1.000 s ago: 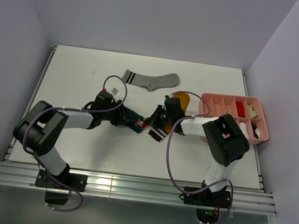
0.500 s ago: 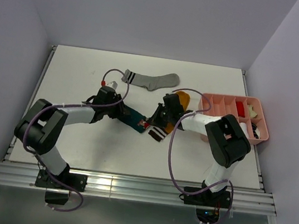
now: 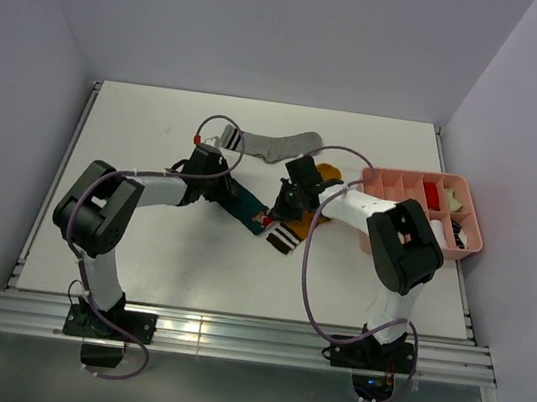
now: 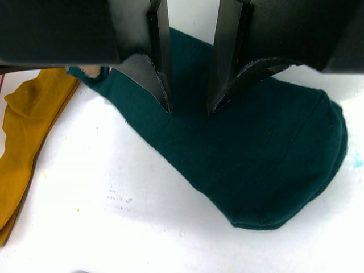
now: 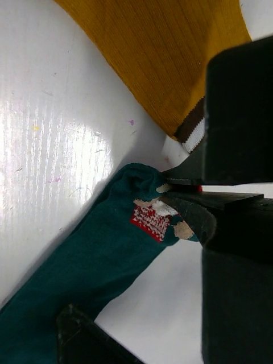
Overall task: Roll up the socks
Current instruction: Roll the sock at the center of the board.
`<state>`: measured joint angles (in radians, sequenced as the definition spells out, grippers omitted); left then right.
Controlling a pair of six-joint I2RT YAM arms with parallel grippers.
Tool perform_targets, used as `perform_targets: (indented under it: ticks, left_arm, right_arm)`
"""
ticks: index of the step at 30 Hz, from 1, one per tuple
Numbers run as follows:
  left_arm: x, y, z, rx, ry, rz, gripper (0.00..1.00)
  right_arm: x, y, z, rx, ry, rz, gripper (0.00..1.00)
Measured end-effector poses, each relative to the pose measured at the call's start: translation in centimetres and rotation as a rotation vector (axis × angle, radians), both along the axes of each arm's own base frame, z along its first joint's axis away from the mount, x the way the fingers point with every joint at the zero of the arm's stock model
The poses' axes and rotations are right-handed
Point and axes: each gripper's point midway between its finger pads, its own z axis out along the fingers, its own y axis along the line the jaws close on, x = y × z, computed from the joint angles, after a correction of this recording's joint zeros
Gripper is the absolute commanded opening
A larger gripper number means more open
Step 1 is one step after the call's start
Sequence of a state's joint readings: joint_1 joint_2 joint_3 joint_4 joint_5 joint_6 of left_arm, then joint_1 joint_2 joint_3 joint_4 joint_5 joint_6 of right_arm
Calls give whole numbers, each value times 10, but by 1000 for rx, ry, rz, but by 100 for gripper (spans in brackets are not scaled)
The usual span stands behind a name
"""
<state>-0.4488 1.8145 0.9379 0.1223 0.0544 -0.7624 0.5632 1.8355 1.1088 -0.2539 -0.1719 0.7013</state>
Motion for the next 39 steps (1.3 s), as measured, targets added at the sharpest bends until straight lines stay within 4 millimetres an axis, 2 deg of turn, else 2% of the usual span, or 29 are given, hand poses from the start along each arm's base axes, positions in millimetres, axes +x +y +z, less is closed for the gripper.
perform_targets:
  ticks: [9,13,19,25,27,30,39]
  left_arm:
    - [8,-3,2,14,-23,-20,42]
    - [0,-4,4,35,-66,-60,46]
    - [-37,-13,17,128,-159,-175,56]
    - [-71,-53,59,206,-366,-339,57]
    - [-81,-67,68,219,-417,-388,57]
    - [-90,-75,66,266,-448,-435,57]
    - [-104,-88,45,418,-482,-534,54]
  right_arm:
    - [0,9,-5,-85,40,52,0]
    - [0,9,-5,-102,54,49,0]
    - [1,9,-6,-123,82,37,0]
    - [1,8,-6,-130,99,26,0]
    - [1,9,-6,-129,101,24,0]
    - [1,9,-6,-130,103,23,0]
    - [-1,11,-6,-119,114,26,0]
